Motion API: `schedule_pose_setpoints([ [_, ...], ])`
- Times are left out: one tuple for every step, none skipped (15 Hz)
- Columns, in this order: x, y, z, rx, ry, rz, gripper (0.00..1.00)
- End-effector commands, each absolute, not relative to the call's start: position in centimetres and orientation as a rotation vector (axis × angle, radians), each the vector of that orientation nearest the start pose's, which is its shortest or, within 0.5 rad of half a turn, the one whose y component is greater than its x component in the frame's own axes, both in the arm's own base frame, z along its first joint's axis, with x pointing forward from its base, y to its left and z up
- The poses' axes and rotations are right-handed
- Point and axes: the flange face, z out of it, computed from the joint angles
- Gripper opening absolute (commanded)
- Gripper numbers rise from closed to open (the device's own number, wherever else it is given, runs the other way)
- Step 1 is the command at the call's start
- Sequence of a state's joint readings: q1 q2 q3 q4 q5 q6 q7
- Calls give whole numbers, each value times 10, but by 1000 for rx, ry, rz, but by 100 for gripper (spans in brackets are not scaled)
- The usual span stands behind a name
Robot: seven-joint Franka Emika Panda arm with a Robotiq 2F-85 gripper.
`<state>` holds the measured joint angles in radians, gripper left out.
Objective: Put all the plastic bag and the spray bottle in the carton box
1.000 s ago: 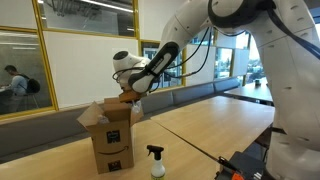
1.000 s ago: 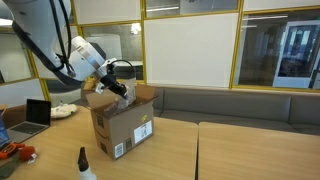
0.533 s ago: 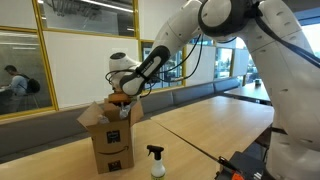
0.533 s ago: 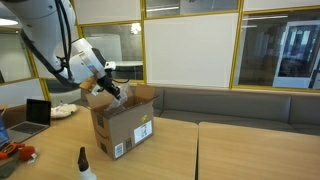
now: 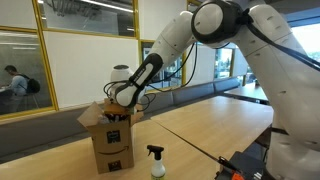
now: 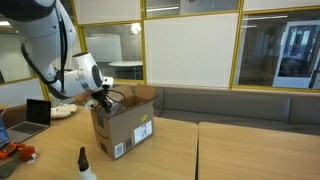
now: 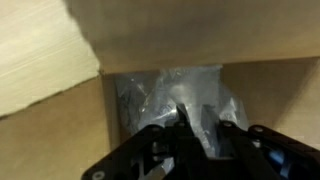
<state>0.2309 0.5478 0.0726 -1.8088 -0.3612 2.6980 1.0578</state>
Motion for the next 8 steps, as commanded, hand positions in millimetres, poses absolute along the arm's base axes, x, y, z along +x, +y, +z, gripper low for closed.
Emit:
schedule_pose_setpoints([
  [641, 209, 237, -2899, 684, -453, 55],
  [638, 207, 224, -2906, 686, -413, 62],
  [636, 205, 211, -2912, 687, -371, 68],
  [634, 202, 200, -2920, 689, -332, 77],
  [633, 200, 191, -2927, 688, -302, 84],
  [636, 198, 195, -2927, 684, -299, 90],
  [637, 196, 197, -2928, 680, -294, 98],
  [636, 195, 196, -2932, 676, -288, 99],
])
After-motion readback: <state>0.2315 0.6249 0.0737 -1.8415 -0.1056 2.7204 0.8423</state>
